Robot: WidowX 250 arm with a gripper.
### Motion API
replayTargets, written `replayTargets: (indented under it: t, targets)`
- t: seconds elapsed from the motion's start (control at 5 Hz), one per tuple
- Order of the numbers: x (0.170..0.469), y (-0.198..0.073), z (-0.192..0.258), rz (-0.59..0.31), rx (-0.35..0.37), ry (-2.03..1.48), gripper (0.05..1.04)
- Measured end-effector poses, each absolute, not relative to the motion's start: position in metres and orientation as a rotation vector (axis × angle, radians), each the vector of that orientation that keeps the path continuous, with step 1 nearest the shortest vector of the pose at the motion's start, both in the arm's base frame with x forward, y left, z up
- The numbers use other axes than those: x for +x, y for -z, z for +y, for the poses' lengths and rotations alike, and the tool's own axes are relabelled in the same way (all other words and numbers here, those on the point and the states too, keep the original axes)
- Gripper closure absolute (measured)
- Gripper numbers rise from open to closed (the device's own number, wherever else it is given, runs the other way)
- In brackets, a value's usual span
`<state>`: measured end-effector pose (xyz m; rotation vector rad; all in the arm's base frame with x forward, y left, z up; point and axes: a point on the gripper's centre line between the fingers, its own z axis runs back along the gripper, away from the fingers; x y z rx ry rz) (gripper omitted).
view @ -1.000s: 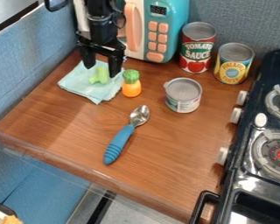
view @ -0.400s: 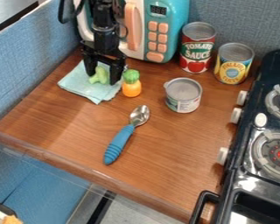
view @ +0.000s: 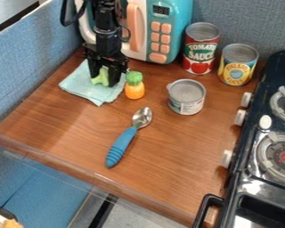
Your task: Moves the cauliflower to the right of the table
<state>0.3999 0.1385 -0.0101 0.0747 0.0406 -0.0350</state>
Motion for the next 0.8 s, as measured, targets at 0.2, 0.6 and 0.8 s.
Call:
replayTargets:
  t: [0.2, 0.6, 0.8]
  targets:
    - [0.393, 0.008, 0.133, 0.048, 0.058, 0.027, 0.446]
    - [0.375, -0.062, 0.077, -0.107, 0.067, 0.053, 0.447]
    - [0.355, -0.047, 0.029, -0.083, 0.006, 0.125, 0.446]
